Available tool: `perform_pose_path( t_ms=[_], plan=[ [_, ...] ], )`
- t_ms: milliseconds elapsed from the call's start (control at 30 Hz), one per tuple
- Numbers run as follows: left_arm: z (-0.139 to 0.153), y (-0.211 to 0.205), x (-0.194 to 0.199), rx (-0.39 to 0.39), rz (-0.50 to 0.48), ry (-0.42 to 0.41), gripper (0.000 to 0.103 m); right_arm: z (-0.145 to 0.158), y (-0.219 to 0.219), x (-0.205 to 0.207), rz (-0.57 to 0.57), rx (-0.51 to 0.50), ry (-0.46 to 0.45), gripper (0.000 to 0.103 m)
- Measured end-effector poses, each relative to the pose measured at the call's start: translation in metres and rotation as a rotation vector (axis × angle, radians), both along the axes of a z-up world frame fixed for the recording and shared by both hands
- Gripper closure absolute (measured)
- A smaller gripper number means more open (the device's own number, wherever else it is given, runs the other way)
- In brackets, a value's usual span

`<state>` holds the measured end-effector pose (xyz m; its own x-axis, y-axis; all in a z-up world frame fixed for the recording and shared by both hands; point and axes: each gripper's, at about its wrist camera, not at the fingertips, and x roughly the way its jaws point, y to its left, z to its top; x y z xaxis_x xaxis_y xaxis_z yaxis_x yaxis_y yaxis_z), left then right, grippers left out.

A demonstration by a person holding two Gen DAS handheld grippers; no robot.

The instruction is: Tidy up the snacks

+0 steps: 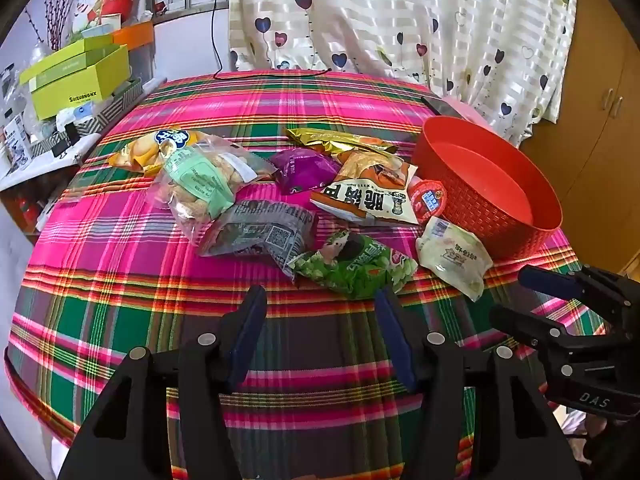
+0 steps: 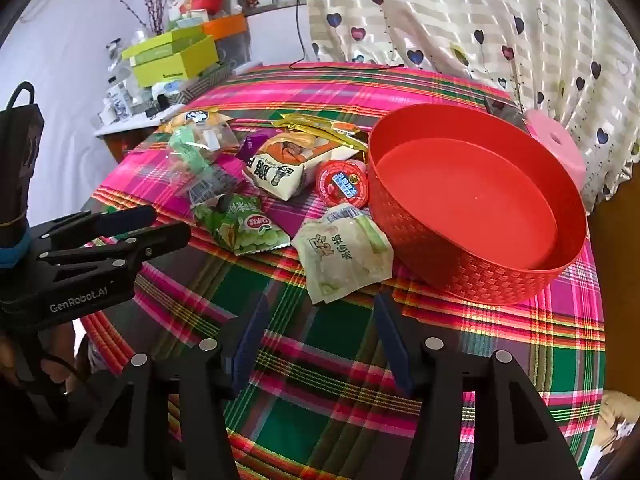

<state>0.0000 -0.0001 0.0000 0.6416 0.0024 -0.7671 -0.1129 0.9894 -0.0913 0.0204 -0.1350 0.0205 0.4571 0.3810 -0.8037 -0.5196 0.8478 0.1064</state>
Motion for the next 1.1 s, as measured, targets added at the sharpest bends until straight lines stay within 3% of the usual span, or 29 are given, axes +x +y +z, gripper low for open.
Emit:
perform_pose_path(
  t_ms=[1100],
  plan=[
    [0.006,0.005,-0.007,-0.012,-0.015,-0.008,0.046,0.004,0.011,-0.001,0.016,-0.013,-0.012,0.047]
  ],
)
